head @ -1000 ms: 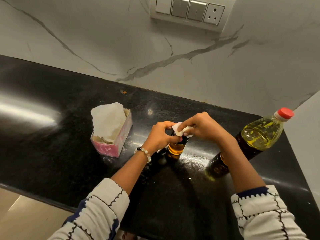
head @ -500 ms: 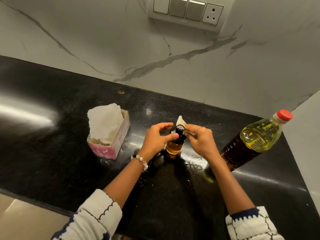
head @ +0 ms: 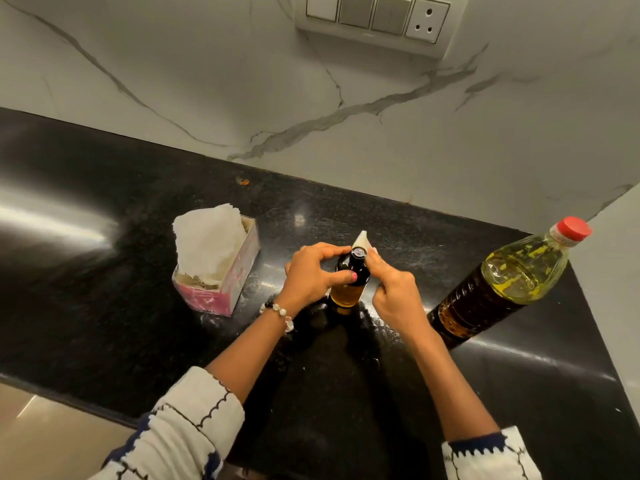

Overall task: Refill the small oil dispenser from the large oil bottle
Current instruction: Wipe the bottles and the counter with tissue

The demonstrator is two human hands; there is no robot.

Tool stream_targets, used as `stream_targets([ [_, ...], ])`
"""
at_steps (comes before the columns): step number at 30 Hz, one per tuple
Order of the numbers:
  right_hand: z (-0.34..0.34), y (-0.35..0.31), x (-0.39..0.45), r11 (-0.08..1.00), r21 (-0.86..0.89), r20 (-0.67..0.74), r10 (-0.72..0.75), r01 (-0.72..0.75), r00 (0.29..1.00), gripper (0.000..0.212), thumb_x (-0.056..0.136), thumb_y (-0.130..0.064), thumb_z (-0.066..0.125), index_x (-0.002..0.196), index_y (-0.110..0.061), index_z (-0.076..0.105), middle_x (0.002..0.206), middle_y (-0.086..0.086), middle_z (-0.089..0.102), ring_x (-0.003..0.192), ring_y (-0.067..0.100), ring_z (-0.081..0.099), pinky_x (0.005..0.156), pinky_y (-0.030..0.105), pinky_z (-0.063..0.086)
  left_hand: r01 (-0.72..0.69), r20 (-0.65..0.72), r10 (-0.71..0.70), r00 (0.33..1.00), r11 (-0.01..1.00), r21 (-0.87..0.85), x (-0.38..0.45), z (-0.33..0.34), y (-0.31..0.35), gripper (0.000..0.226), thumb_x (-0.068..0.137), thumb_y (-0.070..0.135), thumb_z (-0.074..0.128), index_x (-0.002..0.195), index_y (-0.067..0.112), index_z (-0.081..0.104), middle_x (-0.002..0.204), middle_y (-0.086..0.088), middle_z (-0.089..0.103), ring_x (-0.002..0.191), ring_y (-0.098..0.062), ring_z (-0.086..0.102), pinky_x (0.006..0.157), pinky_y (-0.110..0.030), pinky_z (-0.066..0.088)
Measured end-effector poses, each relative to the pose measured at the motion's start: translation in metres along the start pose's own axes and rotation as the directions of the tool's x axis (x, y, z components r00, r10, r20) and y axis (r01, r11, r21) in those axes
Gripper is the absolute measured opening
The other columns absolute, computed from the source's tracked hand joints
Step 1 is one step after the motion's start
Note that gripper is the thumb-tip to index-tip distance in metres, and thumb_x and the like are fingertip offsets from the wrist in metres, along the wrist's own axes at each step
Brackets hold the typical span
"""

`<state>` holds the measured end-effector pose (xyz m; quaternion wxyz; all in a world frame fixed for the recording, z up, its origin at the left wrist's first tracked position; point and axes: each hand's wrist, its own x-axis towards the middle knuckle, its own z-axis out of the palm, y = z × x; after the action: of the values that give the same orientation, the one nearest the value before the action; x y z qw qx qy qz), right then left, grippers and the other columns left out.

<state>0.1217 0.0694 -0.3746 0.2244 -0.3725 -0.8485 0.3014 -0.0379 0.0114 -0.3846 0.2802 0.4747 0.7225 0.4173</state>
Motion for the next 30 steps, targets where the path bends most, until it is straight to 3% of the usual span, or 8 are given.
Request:
stream_targets([
  [5, 0.006, -0.001, -0.029, 0.999, -0.025, -0.108, -0.036, 0.033, 0.994, 0.062, 0.078, 0.021, 0.044, 0.134, -0.005, 0.045, 0.137, -0.002, 0.033, 0.132, 0.010, 0.029, 0.111, 0.024, 0.023, 0.026, 0.216, -0.003, 0.976, 0.994, -0.106, 0.007, -0.014, -0.003, 0.051, 0.079, 0.022, 0.076, 0.126, 0.033, 0.060, 0.130, 0.007, 0.061, 0.129, -0.009, 0.047, 0.113, -0.044, 0.034],
  [9, 0.002, 0.005, -0.002, 0.999, 0.038, -0.026, 0.037, -0.036, 0.999, 0.057, 0.081, 0.019, 0.040, 0.133, -0.003, 0.047, 0.142, 0.015, 0.042, 0.138, 0.021, 0.031, 0.113, 0.025, 0.023, 0.036, 0.284, 0.007, 0.959, 0.989, -0.145, 0.008, -0.015, 0.001, 0.058, 0.081, 0.012, 0.073, 0.133, 0.028, 0.054, 0.127, 0.011, 0.060, 0.122, -0.001, 0.050, 0.111, -0.039, 0.037],
  [13, -0.001, 0.005, 0.006, 1.000, 0.022, 0.045, 0.011, -0.012, 0.999, 0.057, 0.083, 0.017, 0.039, 0.136, -0.005, 0.046, 0.143, 0.015, 0.042, 0.140, 0.023, 0.028, 0.116, 0.030, 0.022, 0.072, 0.343, -0.021, 0.939, 0.988, -0.139, 0.013, -0.020, 0.002, 0.079, 0.084, 0.009, 0.070, 0.150, 0.023, 0.029, 0.130, 0.009, 0.060, 0.131, -0.006, 0.043, 0.110, -0.030, 0.024],
  [17, 0.007, 0.001, -0.013, 0.991, -0.133, -0.029, -0.005, 0.001, 1.000, 0.060, 0.082, 0.012, 0.043, 0.139, -0.006, 0.042, 0.146, 0.013, 0.039, 0.141, 0.025, 0.026, 0.112, 0.047, 0.032, 0.059, 0.144, -0.040, 0.989, 0.990, -0.131, 0.004, -0.022, 0.002, 0.056, 0.080, 0.013, 0.075, 0.131, 0.022, 0.057, 0.113, 0.009, 0.069, 0.113, -0.002, 0.058, 0.104, -0.026, 0.040],
  [21, 0.016, -0.001, -0.014, 0.959, -0.283, -0.032, 0.027, -0.035, 0.999, 0.063, 0.083, 0.006, 0.045, 0.144, -0.008, 0.036, 0.151, 0.010, 0.031, 0.144, 0.024, 0.020, 0.107, 0.051, 0.035, -0.003, -0.086, 0.000, 0.996, 1.000, -0.029, -0.015, -0.004, 0.008, 0.037, 0.074, 0.028, 0.080, 0.109, 0.021, 0.071, 0.097, 0.009, 0.067, 0.086, 0.000, 0.060, 0.076, -0.007, 0.045],
  [24, 0.015, -0.002, -0.009, 0.983, -0.182, -0.042, 0.024, -0.031, 0.999, 0.056, 0.085, 0.005, 0.045, 0.141, -0.005, 0.041, 0.149, 0.013, 0.035, 0.142, 0.025, 0.024, 0.111, 0.046, 0.033, -0.052, -0.186, 0.066, 0.980, 0.996, 0.078, -0.020, 0.011, 0.006, 0.052, 0.067, 0.033, 0.084, 0.115, 0.021, 0.069, 0.100, 0.005, 0.063, 0.082, -0.001, 0.052, 0.070, -0.003, 0.038],
  [27, 0.003, -0.001, 0.001, 0.998, 0.028, -0.012, 0.065, -0.064, 0.998, 0.055, 0.082, 0.014, 0.042, 0.133, -0.006, 0.050, 0.141, 0.013, 0.046, 0.136, 0.022, 0.038, 0.112, 0.026, 0.027, -0.068, -0.208, 0.086, 0.974, 0.993, 0.095, -0.018, 0.011, 0.007, 0.053, 0.066, 0.031, 0.085, 0.115, 0.018, 0.069, 0.098, 0.002, 0.063, 0.083, -0.006, 0.053, 0.070, -0.004, 0.037],
  [30, -0.003, 0.000, 0.014, 0.979, 0.184, 0.031, 0.085, -0.089, 0.996, 0.054, 0.080, 0.017, 0.041, 0.125, -0.008, 0.060, 0.130, 0.008, 0.058, 0.127, 0.017, 0.049, 0.105, 0.024, 0.039, -0.076, -0.176, 0.100, 0.979, 0.988, 0.138, -0.015, 0.008, 0.008, 0.054, 0.066, 0.033, 0.085, 0.115, 0.018, 0.069, 0.097, 0.000, 0.063, 0.087, -0.012, 0.055, 0.072, -0.015, 0.040],
])
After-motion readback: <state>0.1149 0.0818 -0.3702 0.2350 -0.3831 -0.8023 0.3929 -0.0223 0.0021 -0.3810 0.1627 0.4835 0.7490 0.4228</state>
